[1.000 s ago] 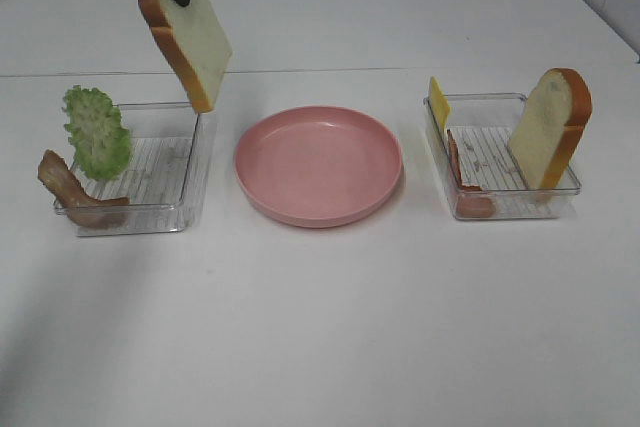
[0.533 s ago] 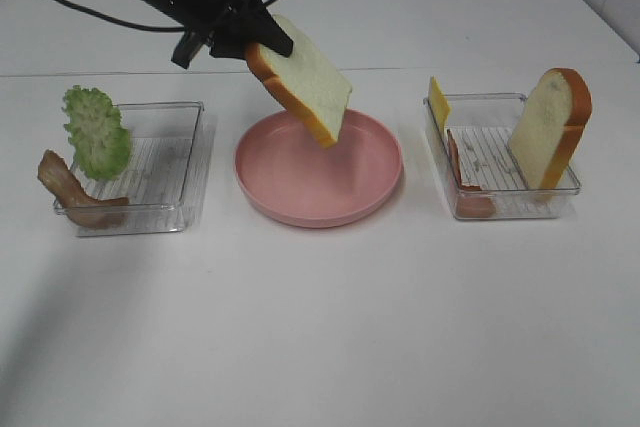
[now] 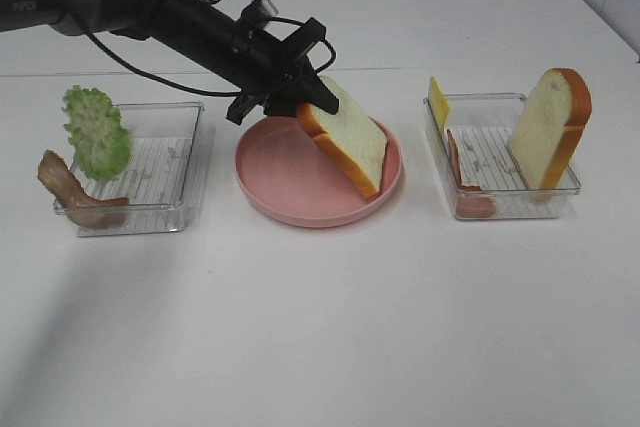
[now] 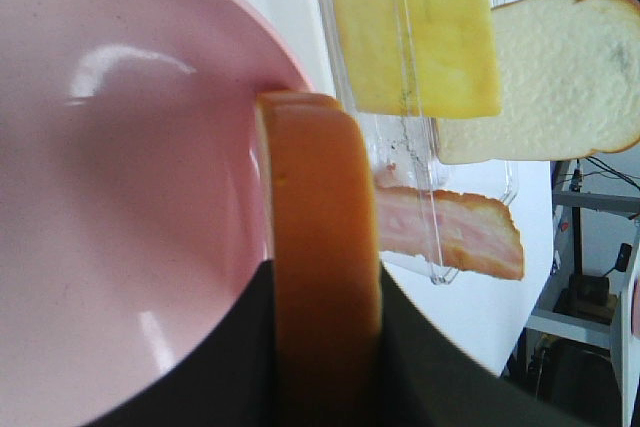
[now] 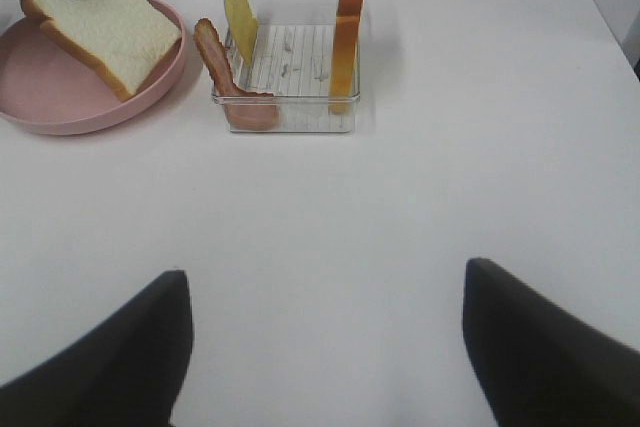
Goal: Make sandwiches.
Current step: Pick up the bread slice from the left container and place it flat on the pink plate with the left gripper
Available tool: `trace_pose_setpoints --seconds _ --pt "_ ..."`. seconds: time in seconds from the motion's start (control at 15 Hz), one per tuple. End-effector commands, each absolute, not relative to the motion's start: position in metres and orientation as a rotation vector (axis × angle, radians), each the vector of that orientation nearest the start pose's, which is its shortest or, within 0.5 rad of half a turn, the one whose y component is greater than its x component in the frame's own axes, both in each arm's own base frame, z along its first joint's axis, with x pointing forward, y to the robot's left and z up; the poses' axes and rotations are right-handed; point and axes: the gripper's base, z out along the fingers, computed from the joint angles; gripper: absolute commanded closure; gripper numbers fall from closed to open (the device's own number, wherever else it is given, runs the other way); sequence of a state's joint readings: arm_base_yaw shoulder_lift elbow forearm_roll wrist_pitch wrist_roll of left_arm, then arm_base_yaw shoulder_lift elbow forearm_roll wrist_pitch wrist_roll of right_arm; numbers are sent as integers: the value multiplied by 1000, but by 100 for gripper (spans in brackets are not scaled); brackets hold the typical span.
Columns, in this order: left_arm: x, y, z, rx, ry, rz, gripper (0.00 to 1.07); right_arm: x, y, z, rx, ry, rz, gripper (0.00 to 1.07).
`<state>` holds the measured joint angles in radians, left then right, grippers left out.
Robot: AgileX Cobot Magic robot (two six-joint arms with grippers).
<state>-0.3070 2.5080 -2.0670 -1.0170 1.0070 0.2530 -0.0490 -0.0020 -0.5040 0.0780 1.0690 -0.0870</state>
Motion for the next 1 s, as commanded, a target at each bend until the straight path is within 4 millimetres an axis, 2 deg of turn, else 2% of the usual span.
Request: trace_pose_setpoints --seconds 0.07,0.27,0.4,0.47,0.53,0.73,0.87,1.0 --pt "483 -223 138 72 2660 -1291 107 -8 7 278 -43 2021 0 34" --pt "482 -222 137 58 2682 -1275 88 -8 7 278 -43 2021 0 34" --pt "482 -223 136 68 2685 -1264 65 -8 7 278 -43 2021 0 34" --pt "480 -224 135 90 2695 -1240 49 -8 7 278 -43 2021 0 34" --pt "479 -224 133 124 2713 -1199 39 -8 7 278 -43 2021 0 34" --pt "475 -232 132 294 2739 -1008 37 -8 7 278 -43 2021 0 34" --pt "474 -244 141 472 2717 -807 37 -8 7 278 -43 2021 0 34" --pt "473 -256 154 544 2704 -578 37 -8 7 278 -43 2021 0 34"
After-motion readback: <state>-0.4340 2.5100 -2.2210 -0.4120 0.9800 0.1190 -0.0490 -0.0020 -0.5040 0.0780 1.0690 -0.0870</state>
